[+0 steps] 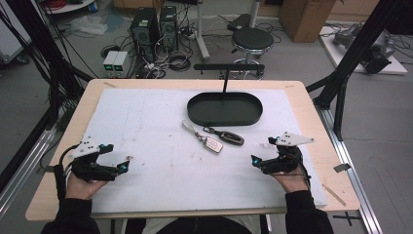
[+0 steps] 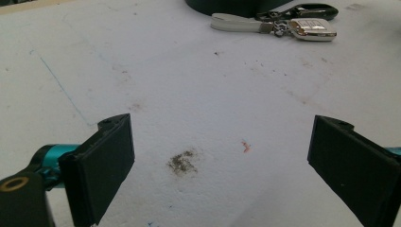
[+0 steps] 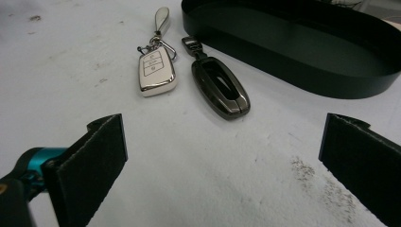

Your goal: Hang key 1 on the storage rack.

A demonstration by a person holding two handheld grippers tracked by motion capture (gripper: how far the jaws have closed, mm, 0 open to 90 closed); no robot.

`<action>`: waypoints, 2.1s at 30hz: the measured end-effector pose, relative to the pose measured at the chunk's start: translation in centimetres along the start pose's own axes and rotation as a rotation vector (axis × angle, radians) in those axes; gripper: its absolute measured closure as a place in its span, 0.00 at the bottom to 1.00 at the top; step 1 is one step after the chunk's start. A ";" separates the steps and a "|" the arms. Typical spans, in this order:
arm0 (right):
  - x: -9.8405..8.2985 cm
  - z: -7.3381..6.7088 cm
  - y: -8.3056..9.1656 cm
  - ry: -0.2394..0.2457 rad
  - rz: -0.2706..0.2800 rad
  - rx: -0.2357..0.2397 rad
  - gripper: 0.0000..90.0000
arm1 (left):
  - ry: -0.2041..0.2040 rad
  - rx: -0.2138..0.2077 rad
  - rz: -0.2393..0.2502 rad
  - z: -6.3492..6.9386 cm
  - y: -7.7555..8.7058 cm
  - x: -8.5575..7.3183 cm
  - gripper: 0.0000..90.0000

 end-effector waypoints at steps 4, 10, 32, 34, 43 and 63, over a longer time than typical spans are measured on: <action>-0.1 0.4 0.3 -0.041 0.015 0.003 0.01 | 0.000 -0.001 -0.005 0.1 -0.2 0.0 0.09; -0.4 0.4 0.2 -0.039 -0.002 -0.010 0.01 | -0.007 -0.001 -0.011 0.1 -0.3 0.0 0.09; 0.0 0.2 -0.7 -0.043 -0.042 -0.002 0.01 | -0.009 0.004 -0.020 0.2 -0.4 -0.1 0.09; 0.1 0.2 -0.8 -0.040 -0.042 -0.004 0.01 | -0.007 0.004 -0.022 0.2 -0.4 -0.1 0.09; 1.7 -0.9 -2.7 -0.007 -0.079 0.029 0.01 | -0.007 0.000 -0.027 0.2 -0.5 -0.1 0.09; 5.3 -2.6 -6.5 0.006 -0.140 0.109 0.01 | -0.011 -0.003 -0.024 0.2 -0.6 -0.1 0.09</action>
Point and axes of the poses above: each handheld gripper's, and its own axes: y roughly backward along the jaws, x roughly out of its top, z roughly to its right, the point moved 4 cm from there along -y, roughly forward along the jaws
